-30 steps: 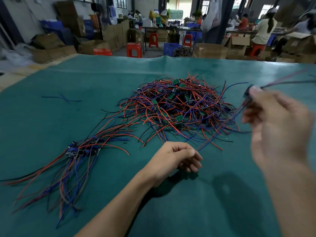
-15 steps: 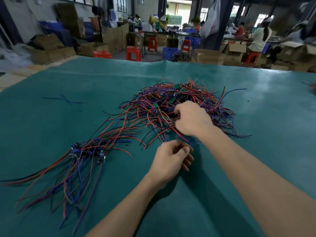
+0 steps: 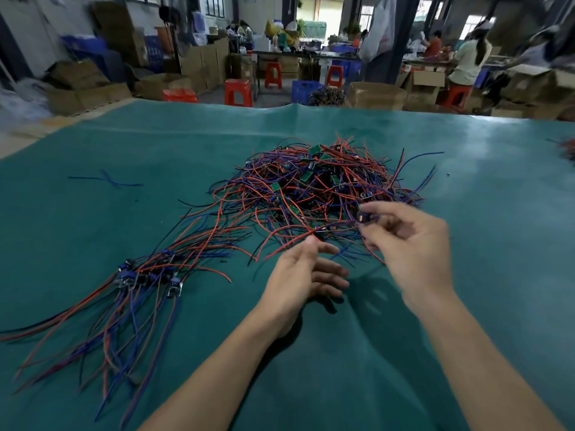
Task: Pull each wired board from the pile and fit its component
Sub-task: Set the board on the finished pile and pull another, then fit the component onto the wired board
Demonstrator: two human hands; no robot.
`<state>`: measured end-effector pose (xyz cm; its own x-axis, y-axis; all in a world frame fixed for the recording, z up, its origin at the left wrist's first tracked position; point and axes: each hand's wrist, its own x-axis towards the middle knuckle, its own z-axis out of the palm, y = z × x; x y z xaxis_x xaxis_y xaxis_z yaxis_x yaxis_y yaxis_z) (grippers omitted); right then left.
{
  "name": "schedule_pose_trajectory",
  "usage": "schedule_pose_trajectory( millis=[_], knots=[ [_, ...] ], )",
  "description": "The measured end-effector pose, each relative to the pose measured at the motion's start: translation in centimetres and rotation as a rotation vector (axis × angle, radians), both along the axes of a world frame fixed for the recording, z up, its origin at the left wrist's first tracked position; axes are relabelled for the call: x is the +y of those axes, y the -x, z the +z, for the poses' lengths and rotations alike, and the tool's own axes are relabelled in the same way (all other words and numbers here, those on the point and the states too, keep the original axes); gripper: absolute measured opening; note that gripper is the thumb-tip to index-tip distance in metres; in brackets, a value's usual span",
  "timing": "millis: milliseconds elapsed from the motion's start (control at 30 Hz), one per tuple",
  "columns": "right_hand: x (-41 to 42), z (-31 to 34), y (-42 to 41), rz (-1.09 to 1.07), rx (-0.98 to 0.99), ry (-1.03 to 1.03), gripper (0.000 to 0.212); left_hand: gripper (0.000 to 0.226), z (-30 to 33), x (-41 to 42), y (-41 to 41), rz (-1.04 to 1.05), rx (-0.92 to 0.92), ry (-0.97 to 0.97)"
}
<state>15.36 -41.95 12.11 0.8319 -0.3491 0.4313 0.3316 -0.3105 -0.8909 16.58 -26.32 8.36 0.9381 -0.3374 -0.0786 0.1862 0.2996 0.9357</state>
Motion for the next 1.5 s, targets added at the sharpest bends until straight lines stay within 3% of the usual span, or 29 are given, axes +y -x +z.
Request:
schedule_pose_trajectory(
  millis=[67,167,300,400,533,733,800,900,1033,1233,1367,1433,1500],
  knots=[
    [0.5,-1.3,0.7,0.123,0.087,-0.222,0.037,0.062,0.3,0.2,-0.2,-0.021,0.064,0.047],
    [0.3,-2.4,1.0,0.178,0.132,-0.285,0.041,0.077,0.5,0.4,-0.5,-0.09,0.071,0.066],
    [1.0,-2.5,1.3,0.231,0.176,-0.258,0.041,0.039,0.3,0.7,0.1,-0.16,-0.015,-0.007],
    [1.6,-2.6,1.5,0.292,0.217,-0.306,0.026,0.015,0.0,0.9,0.4,-0.156,-0.076,0.007],
    [1.2,-2.6,1.4,0.251,0.195,-0.417,0.01,0.011,0.0,0.8,0.5,-0.176,-0.114,-0.032],
    [0.7,-2.3,1.5,0.282,0.197,-0.676,0.021,0.023,0.0,0.6,0.8,-0.255,-0.207,-0.19],
    [0.5,-2.2,1.5,0.218,0.18,-0.586,0.018,0.024,0.0,0.6,0.8,-0.274,-0.228,-0.236],
    [0.1,-2.3,1.4,0.06,0.088,-0.267,0.021,0.026,0.1,0.7,0.7,-0.283,-0.239,-0.279],
    [-1.7,-2.1,1.0,-0.145,-0.042,-0.074,0.021,0.027,0.0,0.7,0.8,-0.306,-0.261,-0.293],
    [-4.9,-1.9,0.9,-0.502,-0.151,-0.003,0.012,0.026,-0.2,0.7,0.7,-0.356,-0.249,-0.265],
    [-6.0,-1.9,1.3,-0.767,-0.131,0.029,0.005,0.026,-0.2,0.6,0.6,-0.195,-0.179,-0.14],
    [-4.3,-2.0,1.3,-0.604,-0.05,0.086,0.009,0.025,-0.2,0.4,0.4,-0.116,-0.144,-0.061],
    [-1.4,-2.2,1.3,-0.205,0.127,0.104,0.021,0.023,-0.4,0.3,0.4,-0.098,-0.145,-0.039]
  ],
)
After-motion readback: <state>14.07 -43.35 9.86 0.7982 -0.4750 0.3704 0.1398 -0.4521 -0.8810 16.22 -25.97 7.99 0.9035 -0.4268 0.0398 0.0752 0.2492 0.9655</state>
